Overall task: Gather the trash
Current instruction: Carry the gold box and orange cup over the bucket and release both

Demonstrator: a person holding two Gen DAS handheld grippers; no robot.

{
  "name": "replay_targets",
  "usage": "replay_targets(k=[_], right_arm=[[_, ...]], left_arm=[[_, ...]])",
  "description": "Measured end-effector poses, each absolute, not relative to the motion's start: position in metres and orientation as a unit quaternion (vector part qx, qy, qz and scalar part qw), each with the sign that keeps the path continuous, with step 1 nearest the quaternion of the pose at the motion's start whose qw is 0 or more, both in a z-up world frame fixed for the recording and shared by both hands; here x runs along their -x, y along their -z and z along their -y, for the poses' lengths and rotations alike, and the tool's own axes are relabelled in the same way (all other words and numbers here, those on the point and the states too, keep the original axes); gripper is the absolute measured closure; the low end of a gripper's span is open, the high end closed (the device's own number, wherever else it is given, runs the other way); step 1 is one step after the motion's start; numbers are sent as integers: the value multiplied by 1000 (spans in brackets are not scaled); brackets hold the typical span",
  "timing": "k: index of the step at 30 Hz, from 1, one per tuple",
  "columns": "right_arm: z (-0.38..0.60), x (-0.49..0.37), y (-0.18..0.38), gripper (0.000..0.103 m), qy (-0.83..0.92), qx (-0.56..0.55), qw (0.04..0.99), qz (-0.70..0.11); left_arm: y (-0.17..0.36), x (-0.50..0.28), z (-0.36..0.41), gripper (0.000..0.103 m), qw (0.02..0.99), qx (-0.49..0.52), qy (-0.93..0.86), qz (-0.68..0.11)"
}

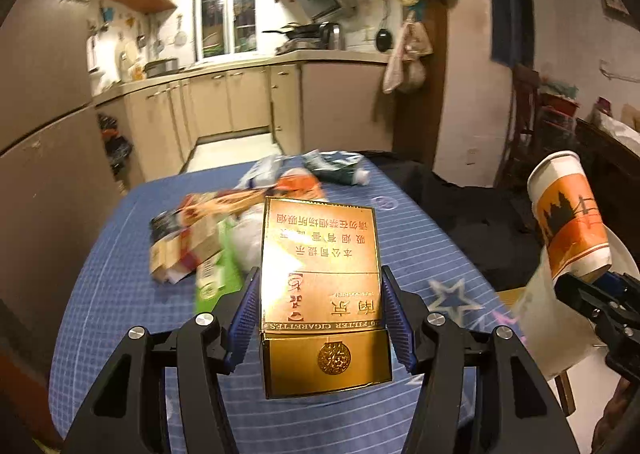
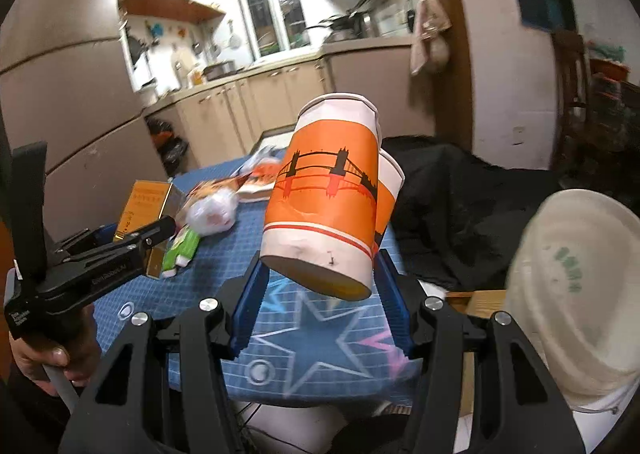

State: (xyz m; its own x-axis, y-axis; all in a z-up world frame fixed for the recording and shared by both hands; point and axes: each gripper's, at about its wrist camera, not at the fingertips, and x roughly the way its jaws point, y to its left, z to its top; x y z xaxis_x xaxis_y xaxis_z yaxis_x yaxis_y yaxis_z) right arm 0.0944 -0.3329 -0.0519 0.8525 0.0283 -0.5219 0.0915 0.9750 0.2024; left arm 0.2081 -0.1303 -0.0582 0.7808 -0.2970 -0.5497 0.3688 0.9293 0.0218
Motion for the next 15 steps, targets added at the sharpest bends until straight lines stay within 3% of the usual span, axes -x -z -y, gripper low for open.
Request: replay_targets(k=[15], right_arm=[[420,-26,40,51,122,-147,955,-225]], left_arm=[[50,-184,254,44,918,-125,274,-257]])
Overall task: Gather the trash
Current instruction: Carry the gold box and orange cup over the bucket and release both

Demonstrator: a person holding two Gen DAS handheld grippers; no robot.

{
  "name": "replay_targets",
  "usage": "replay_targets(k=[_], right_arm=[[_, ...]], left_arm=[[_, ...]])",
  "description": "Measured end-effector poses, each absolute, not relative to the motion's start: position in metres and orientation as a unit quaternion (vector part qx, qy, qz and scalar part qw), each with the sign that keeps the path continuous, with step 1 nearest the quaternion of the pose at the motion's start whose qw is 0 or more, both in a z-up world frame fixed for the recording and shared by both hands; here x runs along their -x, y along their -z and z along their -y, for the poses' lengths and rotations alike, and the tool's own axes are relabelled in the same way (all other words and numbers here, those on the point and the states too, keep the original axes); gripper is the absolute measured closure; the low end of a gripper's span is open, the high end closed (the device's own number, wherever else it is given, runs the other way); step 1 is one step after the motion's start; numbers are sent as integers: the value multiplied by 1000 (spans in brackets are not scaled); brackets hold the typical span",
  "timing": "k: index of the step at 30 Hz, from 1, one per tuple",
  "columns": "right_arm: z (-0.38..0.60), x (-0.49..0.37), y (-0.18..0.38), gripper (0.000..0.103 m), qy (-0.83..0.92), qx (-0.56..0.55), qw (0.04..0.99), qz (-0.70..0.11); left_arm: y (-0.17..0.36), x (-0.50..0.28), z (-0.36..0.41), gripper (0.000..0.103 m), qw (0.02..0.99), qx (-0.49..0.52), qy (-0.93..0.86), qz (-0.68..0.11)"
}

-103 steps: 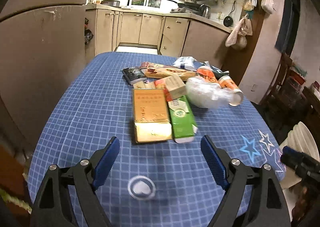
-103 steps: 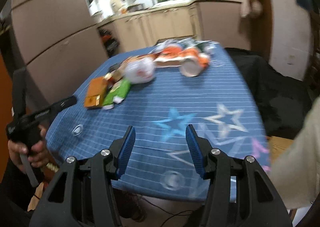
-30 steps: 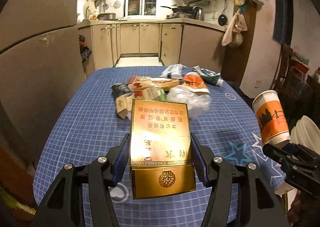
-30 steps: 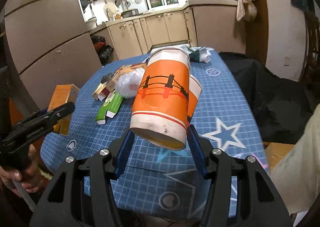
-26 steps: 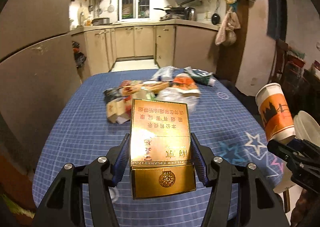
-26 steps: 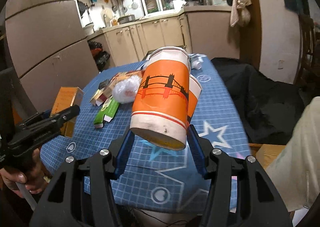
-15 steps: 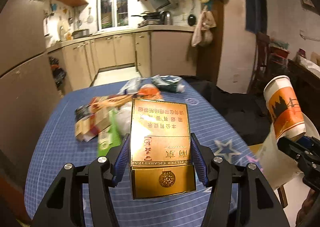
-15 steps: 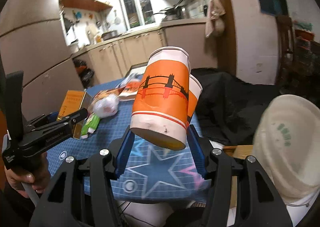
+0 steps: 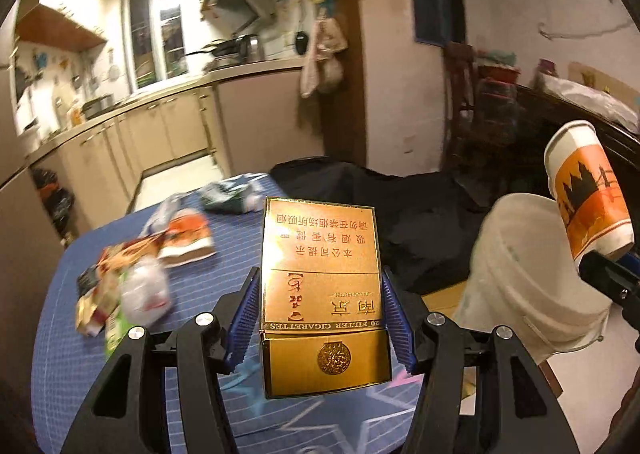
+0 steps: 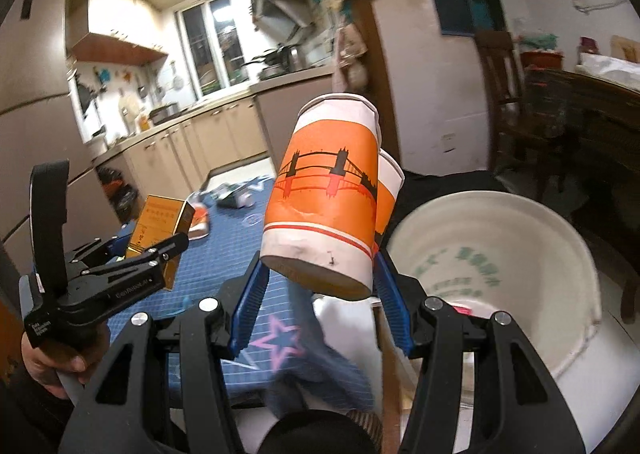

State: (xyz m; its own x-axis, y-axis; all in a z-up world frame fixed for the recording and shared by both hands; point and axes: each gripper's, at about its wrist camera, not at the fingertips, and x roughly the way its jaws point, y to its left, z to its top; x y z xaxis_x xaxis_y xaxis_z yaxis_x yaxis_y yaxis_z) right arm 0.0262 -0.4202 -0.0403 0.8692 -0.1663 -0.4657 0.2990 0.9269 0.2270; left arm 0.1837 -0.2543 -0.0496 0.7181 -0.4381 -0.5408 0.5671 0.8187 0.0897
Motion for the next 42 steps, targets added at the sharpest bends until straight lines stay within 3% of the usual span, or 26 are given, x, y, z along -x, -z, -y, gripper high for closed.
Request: replay_targets(k=[22,37,40,42], right_arm=[[510,45,53,51,267,-155,924,-224],[548,36,68,51,257,-163,916,-261],[559,28,67,49,241,-164,918,-268],[564,24,70,41,238,-162,917,-275]], left_arm=[[49,-138,436,44,836,-181,466,-228],[63,-133,470,44,797,-188,526,-230],[64,-136,478,43,792,-190,532,-231],[64,-139,480,38,793,-187,532,-231]])
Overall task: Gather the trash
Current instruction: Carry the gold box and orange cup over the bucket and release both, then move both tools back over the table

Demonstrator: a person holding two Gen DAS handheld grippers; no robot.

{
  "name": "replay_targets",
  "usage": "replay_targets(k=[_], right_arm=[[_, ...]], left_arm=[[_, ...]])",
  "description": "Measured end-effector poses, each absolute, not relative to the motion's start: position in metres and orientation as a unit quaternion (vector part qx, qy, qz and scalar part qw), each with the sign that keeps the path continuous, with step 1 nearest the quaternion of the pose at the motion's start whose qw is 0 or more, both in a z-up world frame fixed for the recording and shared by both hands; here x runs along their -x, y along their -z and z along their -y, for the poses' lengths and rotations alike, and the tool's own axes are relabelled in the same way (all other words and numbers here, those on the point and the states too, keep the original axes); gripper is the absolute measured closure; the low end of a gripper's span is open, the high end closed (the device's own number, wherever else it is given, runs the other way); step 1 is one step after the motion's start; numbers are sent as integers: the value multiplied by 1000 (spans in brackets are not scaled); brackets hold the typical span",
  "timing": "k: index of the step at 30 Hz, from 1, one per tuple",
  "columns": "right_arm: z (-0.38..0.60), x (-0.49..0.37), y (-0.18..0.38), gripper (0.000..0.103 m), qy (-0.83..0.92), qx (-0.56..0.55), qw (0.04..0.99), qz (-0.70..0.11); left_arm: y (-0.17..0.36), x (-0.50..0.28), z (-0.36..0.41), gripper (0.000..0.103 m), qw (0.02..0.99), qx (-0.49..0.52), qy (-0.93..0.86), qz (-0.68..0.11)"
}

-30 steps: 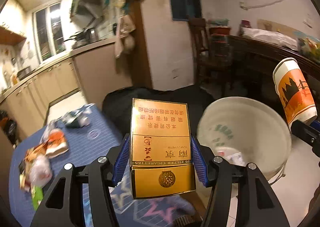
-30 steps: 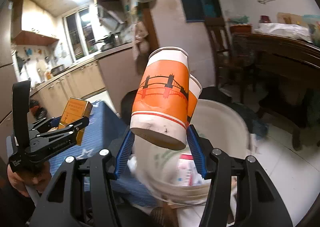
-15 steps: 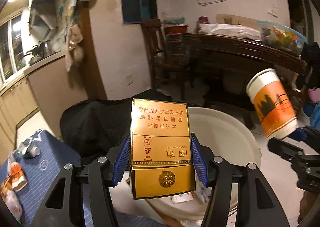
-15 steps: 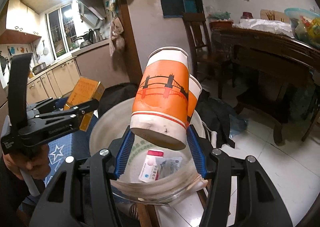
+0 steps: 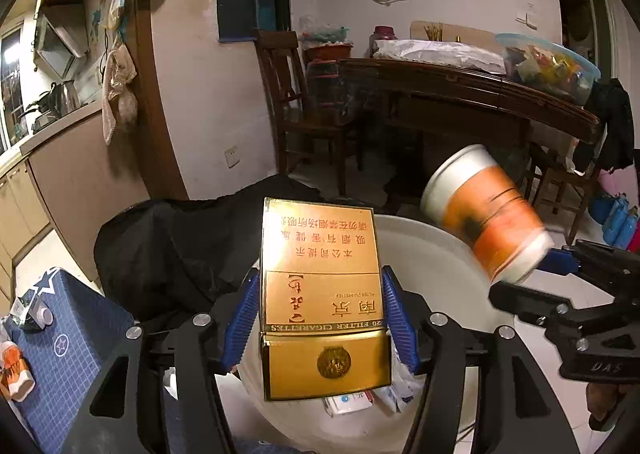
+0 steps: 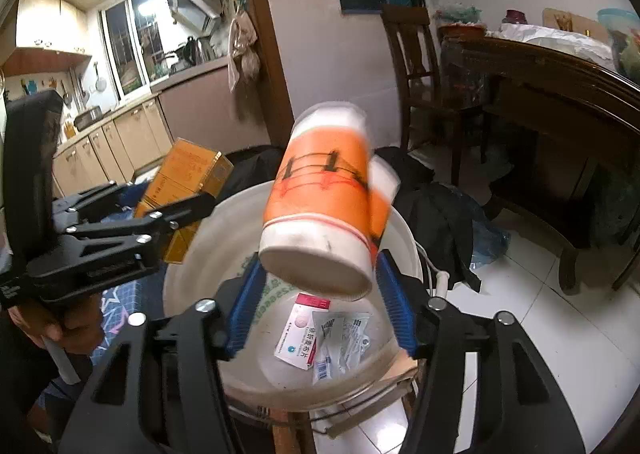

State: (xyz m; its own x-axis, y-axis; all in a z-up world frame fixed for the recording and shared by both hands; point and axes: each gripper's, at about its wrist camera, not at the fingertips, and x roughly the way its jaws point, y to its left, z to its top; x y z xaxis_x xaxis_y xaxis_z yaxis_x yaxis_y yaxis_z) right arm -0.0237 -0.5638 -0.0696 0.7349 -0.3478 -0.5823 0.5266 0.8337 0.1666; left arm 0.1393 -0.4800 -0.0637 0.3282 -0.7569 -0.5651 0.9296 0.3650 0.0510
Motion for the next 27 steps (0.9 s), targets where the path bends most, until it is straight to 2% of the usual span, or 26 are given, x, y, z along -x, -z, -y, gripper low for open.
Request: replay_targets(k=[1,2,27], right_arm=[[566,22,70,41,238,-164,917,-275],[568,22,70,41,235,-167,918,-273],[559,27,69,41,231,-179,918,-266]], left_arm=[[63,-143,478,32,794,-185,532,-230],[63,-144,476,32,796,-182,531,-228],[59,-143,453,32,811,-183,512,-218]])
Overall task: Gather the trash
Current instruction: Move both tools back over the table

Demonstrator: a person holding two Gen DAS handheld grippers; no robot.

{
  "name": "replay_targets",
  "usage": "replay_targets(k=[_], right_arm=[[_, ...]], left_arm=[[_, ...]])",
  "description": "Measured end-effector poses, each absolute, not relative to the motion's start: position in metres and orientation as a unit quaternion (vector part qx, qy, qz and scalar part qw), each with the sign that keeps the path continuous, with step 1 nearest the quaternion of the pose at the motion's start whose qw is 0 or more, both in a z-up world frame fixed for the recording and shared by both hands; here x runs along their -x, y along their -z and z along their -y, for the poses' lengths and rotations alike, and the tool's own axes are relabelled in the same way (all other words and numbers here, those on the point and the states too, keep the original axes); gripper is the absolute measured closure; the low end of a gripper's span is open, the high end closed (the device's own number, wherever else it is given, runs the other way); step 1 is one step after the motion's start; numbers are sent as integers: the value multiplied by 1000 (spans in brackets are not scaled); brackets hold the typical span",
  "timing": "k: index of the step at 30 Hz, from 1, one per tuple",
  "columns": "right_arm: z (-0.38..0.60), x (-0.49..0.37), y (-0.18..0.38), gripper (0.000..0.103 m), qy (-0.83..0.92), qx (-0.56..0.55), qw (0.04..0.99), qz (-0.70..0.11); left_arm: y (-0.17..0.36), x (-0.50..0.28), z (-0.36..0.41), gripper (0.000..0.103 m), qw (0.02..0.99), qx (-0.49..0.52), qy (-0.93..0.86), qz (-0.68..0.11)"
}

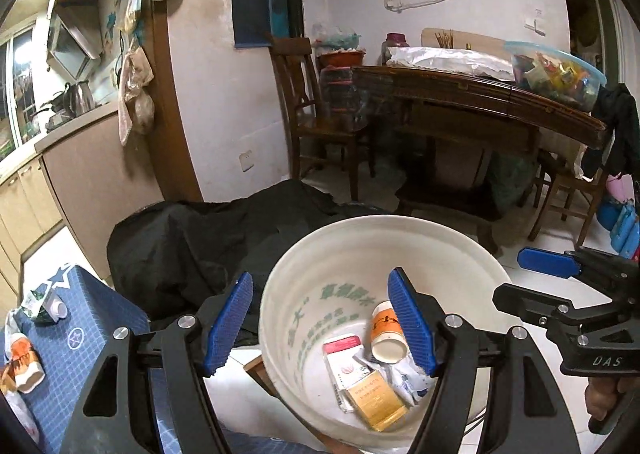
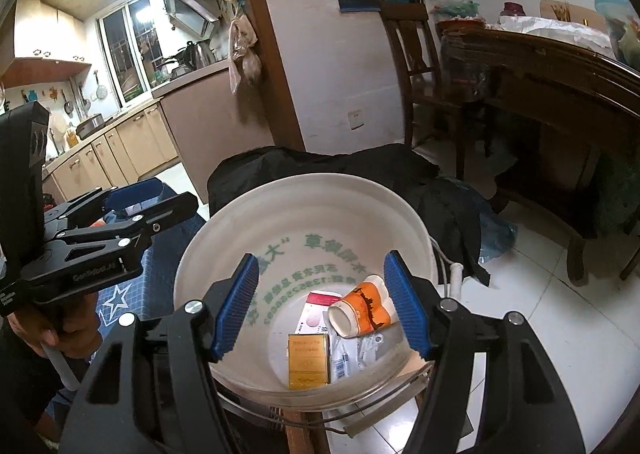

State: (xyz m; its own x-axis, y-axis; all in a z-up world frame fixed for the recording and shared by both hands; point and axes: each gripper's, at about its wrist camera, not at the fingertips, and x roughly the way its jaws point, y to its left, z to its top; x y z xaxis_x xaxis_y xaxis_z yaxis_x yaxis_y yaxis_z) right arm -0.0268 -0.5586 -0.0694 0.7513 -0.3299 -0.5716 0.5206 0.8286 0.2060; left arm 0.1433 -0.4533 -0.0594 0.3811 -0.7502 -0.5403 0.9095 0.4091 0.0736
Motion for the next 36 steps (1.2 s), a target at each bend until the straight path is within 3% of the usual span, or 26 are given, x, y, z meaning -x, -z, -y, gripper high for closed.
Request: replay_targets(k=[18,36], right_arm=[[494,-40,71,41,141,-148,935,-290],[387,-142,93,41,8,-105,932,-348]], left_arm=[[59,-179,351,32,864,-171,414,-229],[97,-233,178,32,912,-121,258,-294]])
